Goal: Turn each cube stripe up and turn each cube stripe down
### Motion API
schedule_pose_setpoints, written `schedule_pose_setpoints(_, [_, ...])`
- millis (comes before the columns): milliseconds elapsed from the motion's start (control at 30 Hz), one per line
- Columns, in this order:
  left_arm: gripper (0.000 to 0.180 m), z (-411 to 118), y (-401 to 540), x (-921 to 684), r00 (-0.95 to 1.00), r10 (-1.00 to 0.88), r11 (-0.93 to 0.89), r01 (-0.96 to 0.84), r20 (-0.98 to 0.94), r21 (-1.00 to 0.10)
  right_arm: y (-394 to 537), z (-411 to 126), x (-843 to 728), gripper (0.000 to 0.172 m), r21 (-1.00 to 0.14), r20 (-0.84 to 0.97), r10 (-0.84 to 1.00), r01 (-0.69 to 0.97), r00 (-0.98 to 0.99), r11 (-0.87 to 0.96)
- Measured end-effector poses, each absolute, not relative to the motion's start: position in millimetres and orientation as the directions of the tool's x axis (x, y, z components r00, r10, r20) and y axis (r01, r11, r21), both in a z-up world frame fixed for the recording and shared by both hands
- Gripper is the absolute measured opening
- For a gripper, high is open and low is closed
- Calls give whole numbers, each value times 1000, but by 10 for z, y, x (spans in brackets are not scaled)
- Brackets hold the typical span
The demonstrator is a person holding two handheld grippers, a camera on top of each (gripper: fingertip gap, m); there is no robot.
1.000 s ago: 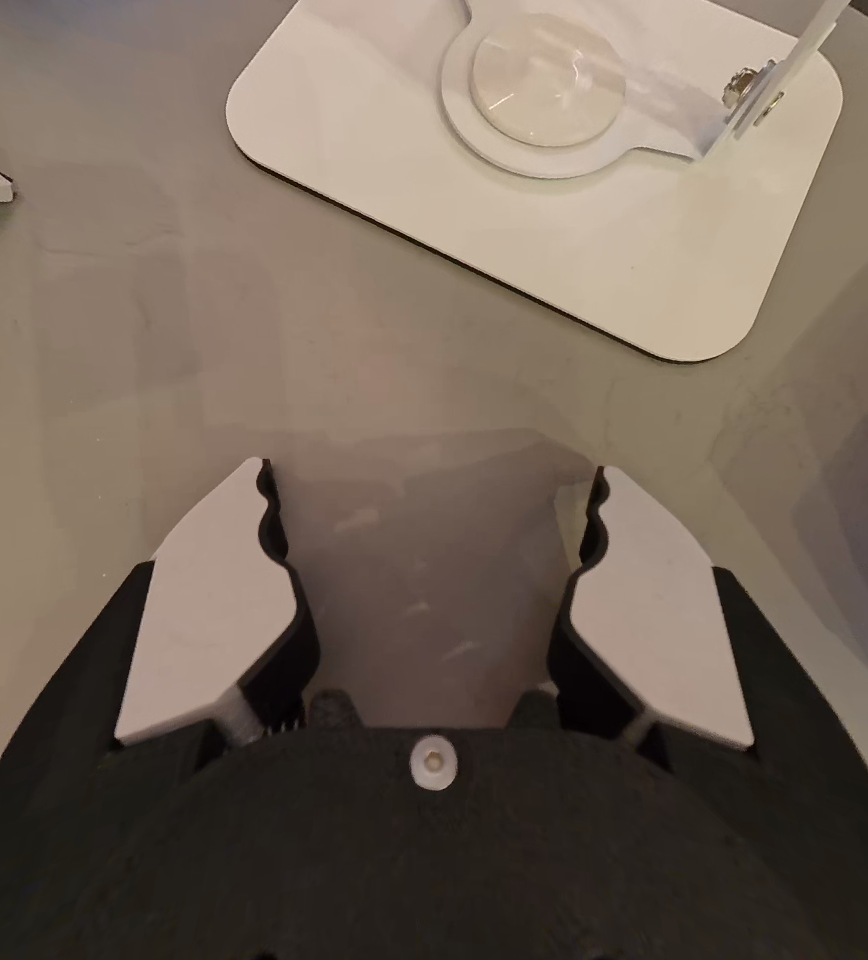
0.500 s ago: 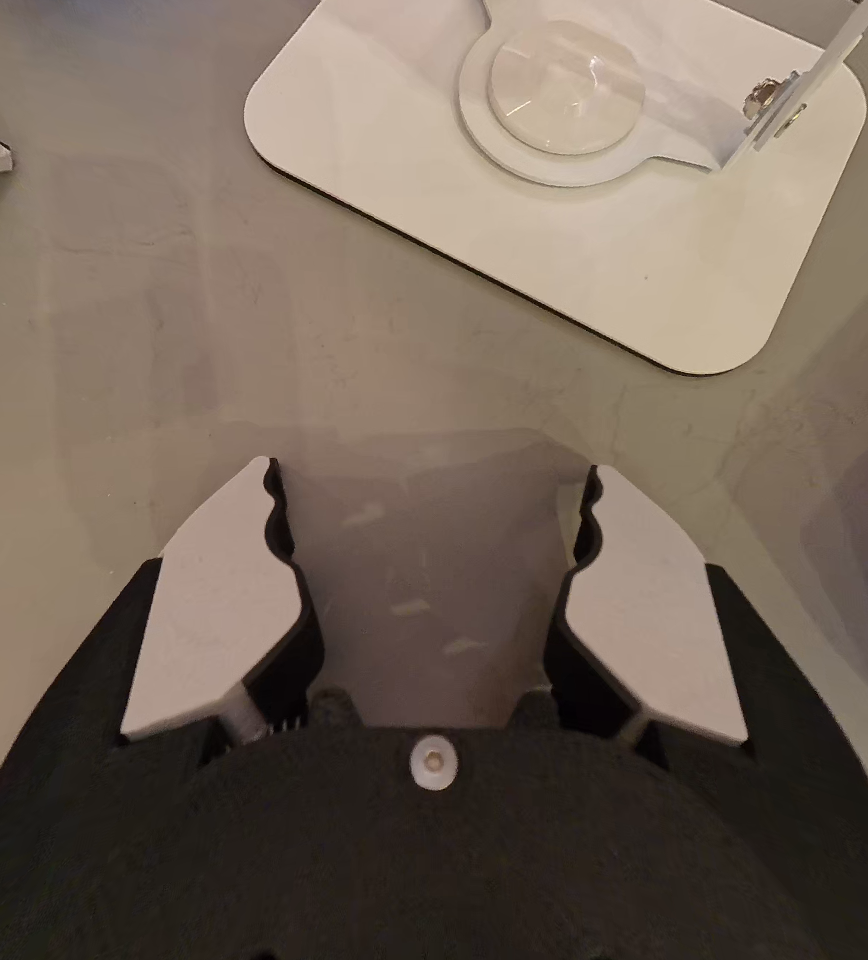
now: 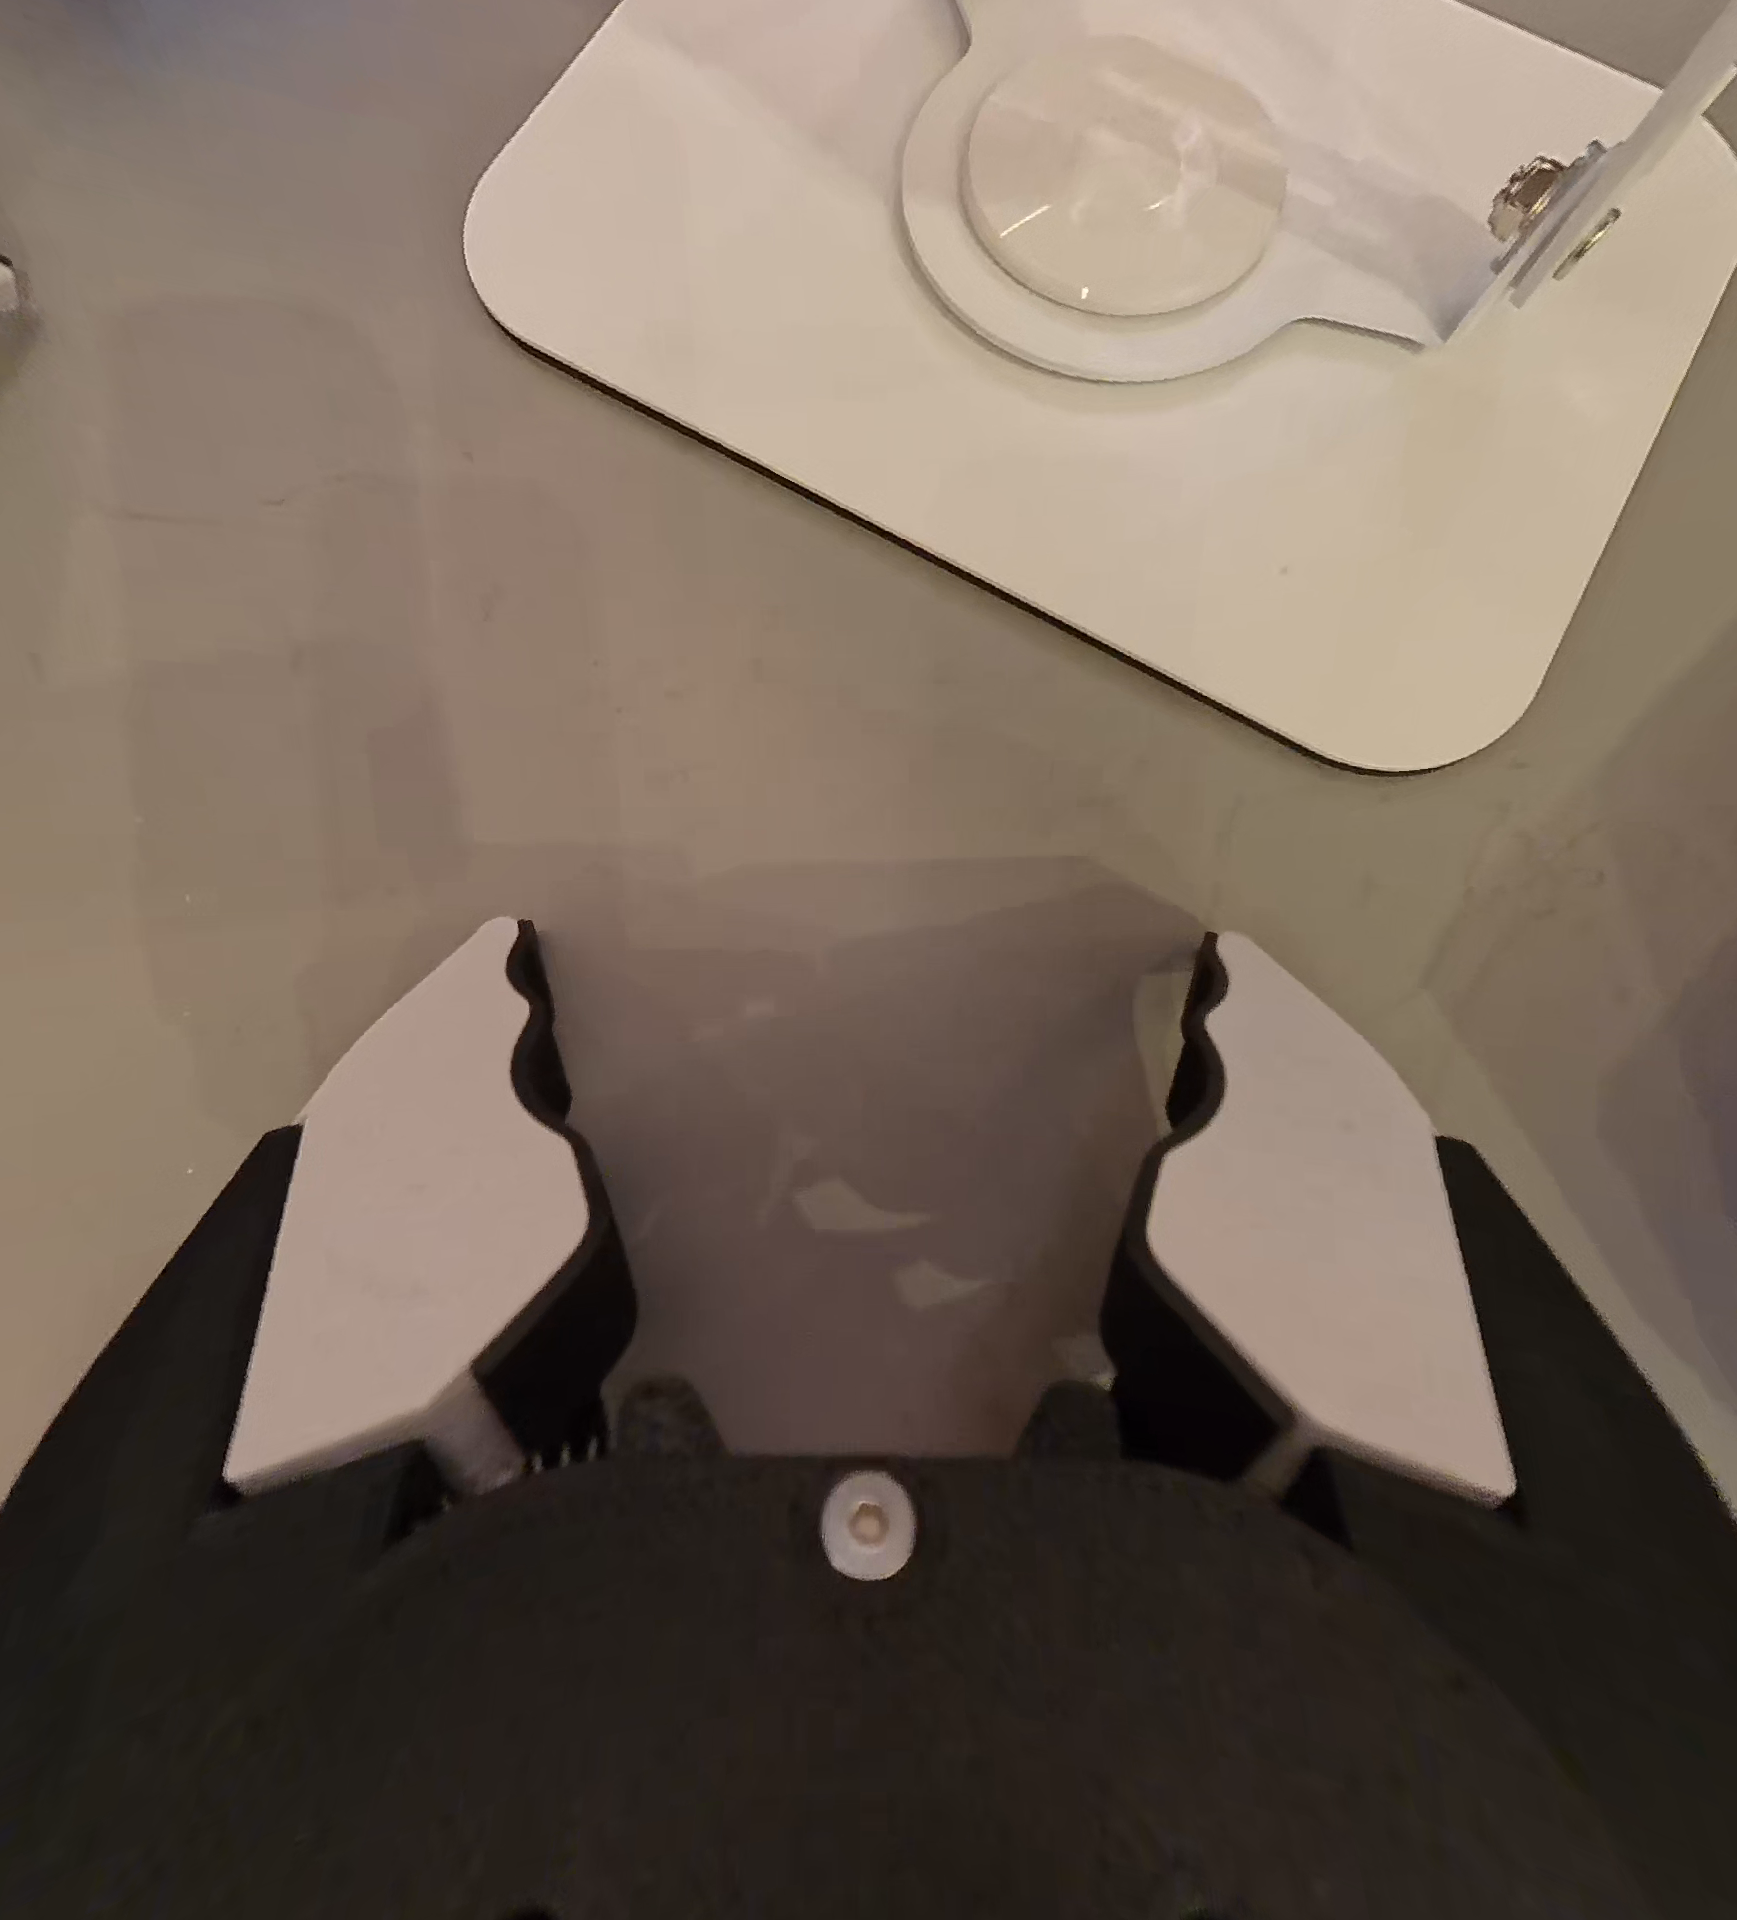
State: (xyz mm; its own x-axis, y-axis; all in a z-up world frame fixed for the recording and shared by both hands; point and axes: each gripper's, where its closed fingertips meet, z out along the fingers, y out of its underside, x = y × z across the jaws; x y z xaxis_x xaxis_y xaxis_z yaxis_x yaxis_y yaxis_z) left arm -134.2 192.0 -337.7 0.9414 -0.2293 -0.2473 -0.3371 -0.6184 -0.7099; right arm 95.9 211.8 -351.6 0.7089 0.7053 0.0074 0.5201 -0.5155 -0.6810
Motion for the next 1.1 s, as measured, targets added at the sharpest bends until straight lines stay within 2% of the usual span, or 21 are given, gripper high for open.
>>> schedule_pose_setpoints(167, [61, -3439, 1836, -1220, 941, -306, -644, -318, -147, -695, 2109, -3514, 956, 114, -682, 9, 704, 520, 710, -515])
schedule_pose_setpoints(367, [47, -3447, 1765, -1110, 932, -338, -642, -330, -131, -692, 2062, -3500, 894, 106, -689, 17, 729, 536, 684, -487])
schedule_pose_setpoints(467, [44, -3427, 1738, -1134, 929, -327, -628, -349, -171, -695, 2028, -3489, 859, 97, -694, 17, 743, 543, 669, -473])
schedule_pose_setpoints(533, [34, -3405, 1730, -1147, 925, -314, -610, -371, -216, -700, 2026, -3487, 857, 97, -695, 18, 744, 543, 668, -471])
schedule_pose_setpoints(633, [35, -3373, 1739, -1173, 912, -287, -589, -409, -293, -697, 2027, -3493, 855, 97, -693, 9, 743, 540, 669, -478])
schedule_pose_setpoints(700, [25, -3390, 1730, -1109, 890, -350, -570, -449, -291, -688, 2027, -3493, 854, 97, -693, 9, 743, 540, 669, -478])
schedule_pose_setpoints(767, [23, -3393, 1735, -1113, 900, -334, -580, -430, -280, -691, 2027, -3493, 853, 98, -693, 9, 743, 540, 669, -478])
schedule_pose_setpoints(867, [29, -3402, 1758, -1132, 921, -303, -610, -385, -245, -693, 2030, -3493, 850, 98, -692, 8, 741, 539, 671, -480])
schedule_pose_setpoints(1000, [25, -3428, 1757, -1136, 945, -269, -646, -320, -186, -693, 2051, -3496, 844, 101, -690, 8, 735, 535, 678, -487])
schedule_pose_setpoints(1100, [10, -3447, 1736, -1112, 950, -280, -659, -293, -135, -692, 2053, -3496, 844, 101, -690, 8, 732, 534, 681, -489])
